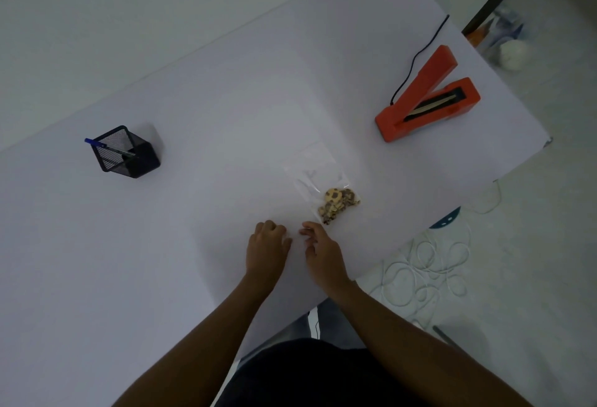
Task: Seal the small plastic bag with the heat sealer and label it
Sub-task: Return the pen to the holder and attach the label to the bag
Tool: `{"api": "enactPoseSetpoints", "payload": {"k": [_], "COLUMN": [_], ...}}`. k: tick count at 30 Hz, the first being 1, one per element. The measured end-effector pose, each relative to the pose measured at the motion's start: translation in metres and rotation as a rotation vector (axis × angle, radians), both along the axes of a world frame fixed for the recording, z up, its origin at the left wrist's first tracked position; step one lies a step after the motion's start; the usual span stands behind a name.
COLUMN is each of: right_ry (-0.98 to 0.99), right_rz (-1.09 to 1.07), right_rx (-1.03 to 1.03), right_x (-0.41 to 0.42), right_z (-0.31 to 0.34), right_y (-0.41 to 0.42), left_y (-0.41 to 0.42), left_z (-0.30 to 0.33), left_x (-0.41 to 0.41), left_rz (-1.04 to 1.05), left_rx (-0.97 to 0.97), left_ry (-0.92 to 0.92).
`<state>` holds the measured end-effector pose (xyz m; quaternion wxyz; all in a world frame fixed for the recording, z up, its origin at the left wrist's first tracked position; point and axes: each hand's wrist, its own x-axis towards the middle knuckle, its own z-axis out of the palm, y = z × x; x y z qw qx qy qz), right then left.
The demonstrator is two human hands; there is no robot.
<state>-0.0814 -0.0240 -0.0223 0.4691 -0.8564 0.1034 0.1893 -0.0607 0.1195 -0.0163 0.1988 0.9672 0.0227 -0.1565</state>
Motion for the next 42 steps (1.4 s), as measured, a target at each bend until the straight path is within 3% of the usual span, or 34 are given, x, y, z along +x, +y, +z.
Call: {"api": "enactPoseSetpoints", "payload": {"k": [20, 29, 42], "right_ry": [0.003, -0.012, -0.008], "right_rz": [0.049, 0.032, 0.040], "right_rx": [0.006, 0.015, 0.030], "right_x": [0.002, 0.001, 0.005], "right_z": [-0.002, -0.004, -0.007], "right_y": [0.023, 0.024, 0.031], "left_y": [0.017, 0.026, 0.031], "left_z": [0.010, 0.001, 0.005], "left_x": [0.004, -0.004, -0.001], "left_rz": [0.048, 0.023, 0.013], "left_rx": [0.022, -0.109, -0.030], "left_ry": [-0.006, 0.017, -0.022]}}
